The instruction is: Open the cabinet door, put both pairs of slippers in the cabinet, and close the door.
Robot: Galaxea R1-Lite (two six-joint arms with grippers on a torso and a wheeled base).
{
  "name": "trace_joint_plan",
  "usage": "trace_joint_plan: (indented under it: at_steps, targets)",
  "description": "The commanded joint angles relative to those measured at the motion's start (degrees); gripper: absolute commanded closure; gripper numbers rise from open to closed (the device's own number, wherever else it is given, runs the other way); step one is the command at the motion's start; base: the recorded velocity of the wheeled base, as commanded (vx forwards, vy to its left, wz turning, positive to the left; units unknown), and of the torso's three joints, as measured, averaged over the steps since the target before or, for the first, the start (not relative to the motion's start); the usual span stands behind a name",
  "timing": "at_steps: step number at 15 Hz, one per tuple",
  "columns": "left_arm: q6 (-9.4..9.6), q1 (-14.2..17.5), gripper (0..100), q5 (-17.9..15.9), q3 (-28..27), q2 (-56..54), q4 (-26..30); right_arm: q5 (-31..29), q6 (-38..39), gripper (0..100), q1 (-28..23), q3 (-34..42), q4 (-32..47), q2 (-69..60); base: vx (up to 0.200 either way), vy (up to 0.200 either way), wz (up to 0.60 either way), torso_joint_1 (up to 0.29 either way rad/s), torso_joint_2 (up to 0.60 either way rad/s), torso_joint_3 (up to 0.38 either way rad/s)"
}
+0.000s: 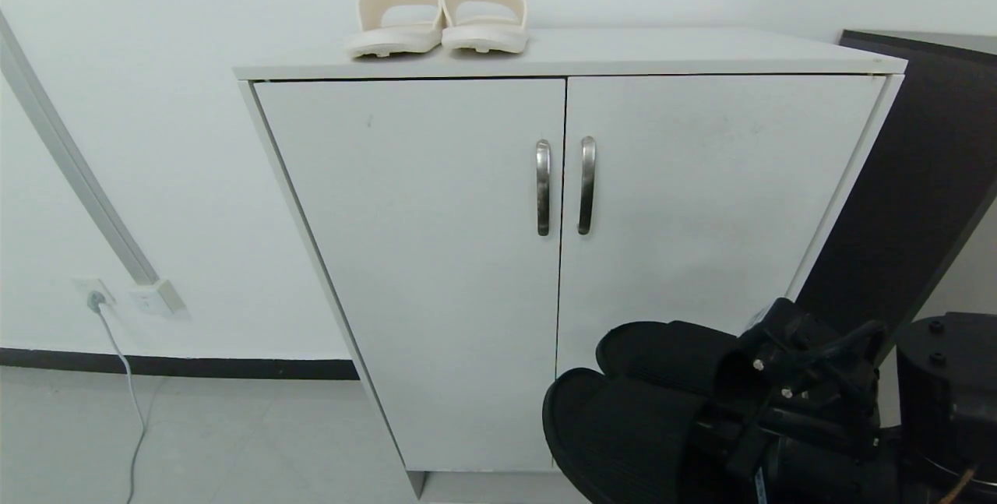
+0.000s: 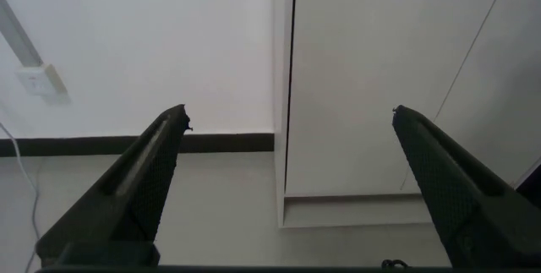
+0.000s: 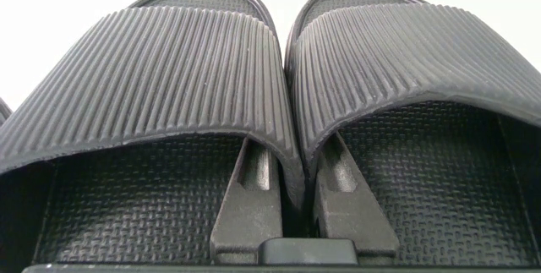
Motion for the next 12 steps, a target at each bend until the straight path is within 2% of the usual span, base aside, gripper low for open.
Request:
trace_joint_plan:
  at_steps: [1,4,6,7,9,10,11,12]
  targets:
    - [-0.11,0.0,0,0.1,0.0,0.0,0.0,0.0,0.0,100,0.1,-0.1,-0.1,-0.1,0.0,0.0,0.0,0.0,0.0,0.0]
    - [-0.64,0.0,0,-0.6,-1.9,0.4,-0.5,-0.1,-0.1,100,0.1,0.1,0.0,-0.1,0.0,0.0,0.0,0.0,0.0,0.0]
    - [-3.89,-0.3,0,-1.0,-12.5,6.9,-0.5,-0.2,-0.1,100,1.2,0.8,0.0,-0.6,0.0,0.0,0.0,0.0,0.0,0.0]
    - [-3.8,-0.6,0,-2.5,-14.6,10.5,-0.6,-0.2,-0.1,100,1.7,0.9,0.0,-0.8,0.0,0.0,0.0,0.0,0.0,0.0]
    - [-3.71,-1.3,0,-10.4,-15.5,16.6,-1.7,-0.3,-0.2,100,2.0,1.7,0.0,-0.8,0.0,0.0,0.0,0.0,0.0,0.0]
    - [-3.8,-1.3,0,-12.6,-15.7,18.9,-2.7,-0.3,-0.1,100,2.0,1.7,0.0,-0.7,0.0,0.0,0.0,0.0,0.0,0.0]
    - [-3.8,-1.3,0,-17.3,-15.6,23.6,-5.1,-0.2,-0.1,100,2.0,1.9,0.0,-0.6,0.0,0.0,0.0,0.0,0.0,0.0]
    - [-3.71,-1.3,0,-19.8,-15.4,25.8,-6.0,-0.1,-0.1,100,2.0,2.0,0.0,-0.4,0.0,0.0,0.0,0.0,0.0,0.0]
